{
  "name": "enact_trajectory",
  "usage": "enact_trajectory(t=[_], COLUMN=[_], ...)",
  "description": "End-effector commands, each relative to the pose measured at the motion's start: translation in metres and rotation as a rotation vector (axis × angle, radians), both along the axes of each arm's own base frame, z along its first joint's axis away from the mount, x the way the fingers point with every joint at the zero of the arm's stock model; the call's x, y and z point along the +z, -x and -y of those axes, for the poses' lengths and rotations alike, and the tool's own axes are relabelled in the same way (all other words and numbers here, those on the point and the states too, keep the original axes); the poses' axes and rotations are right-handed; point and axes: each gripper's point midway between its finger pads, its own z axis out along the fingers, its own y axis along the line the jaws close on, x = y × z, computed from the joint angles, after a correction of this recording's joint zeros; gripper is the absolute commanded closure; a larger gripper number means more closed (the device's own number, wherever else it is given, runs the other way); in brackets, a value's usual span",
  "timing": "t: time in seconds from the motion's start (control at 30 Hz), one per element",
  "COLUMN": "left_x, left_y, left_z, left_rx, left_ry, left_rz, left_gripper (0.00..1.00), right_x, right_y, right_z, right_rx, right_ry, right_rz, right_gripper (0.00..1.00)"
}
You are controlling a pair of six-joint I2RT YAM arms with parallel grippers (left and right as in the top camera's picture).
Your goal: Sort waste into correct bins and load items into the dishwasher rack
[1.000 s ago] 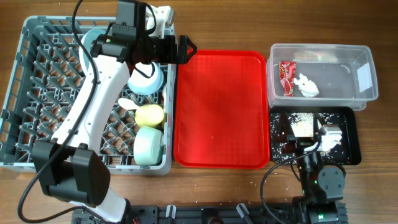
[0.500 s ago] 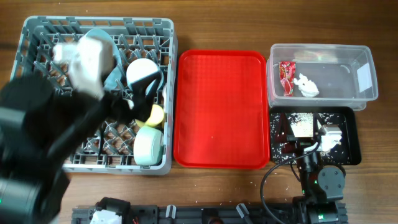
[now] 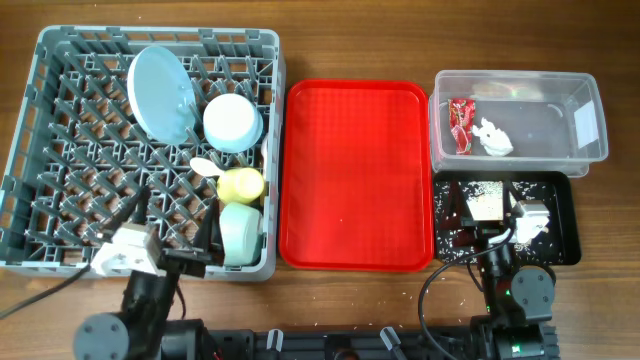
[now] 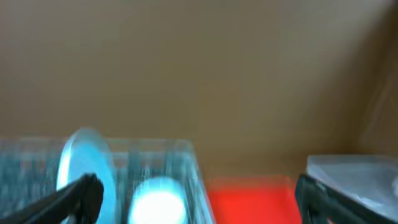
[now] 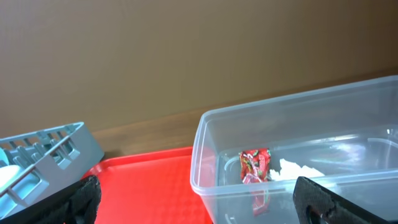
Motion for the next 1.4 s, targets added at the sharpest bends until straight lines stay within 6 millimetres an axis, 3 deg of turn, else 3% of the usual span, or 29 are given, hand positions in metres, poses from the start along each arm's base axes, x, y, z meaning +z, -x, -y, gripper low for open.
enact_trajectory(t=[0.0, 0.23, 0.5, 0.63, 0.9, 1.37], left_x=[-0.020, -0.092, -0.148, -0.152, -0.152, -0.152], left_y=[-0.011, -0.036, -0.046, -0.047, -0.047, -0.047], left_z=[0.010, 0.004, -0.020, -0.048, -0.037, -0.037], left_rx=[-0.066, -0.036, 0.102, 0.267, 0.223, 0.224], left_ry=[-0.020, -0.007, 0.010, 0.010, 0.006, 0.006], left_rz=[0.108, 0.000, -0.178, -0.191, -0.190, -0.190], left_gripper=[0.00, 0.00, 0.00, 0.00, 0.00, 0.00], right_x=[0.002, 0.002, 0.002, 0.002, 0.002, 0.002], right_y=[0.001, 0.001, 0.001, 0.001, 0.001, 0.001], right_z=[-0.003, -0.003, -0.003, -0.003, -0.003, -0.003], right_rx=[0.015, 0.015, 0.015, 0.015, 0.015, 0.015], right_ry=[0.016, 0.016, 0.016, 0.016, 0.016, 0.016], right_rz=[0.011, 0.010, 0.011, 0.011, 0.011, 0.011], right_gripper=[0.00, 0.00, 0.00, 0.00, 0.00, 0.00])
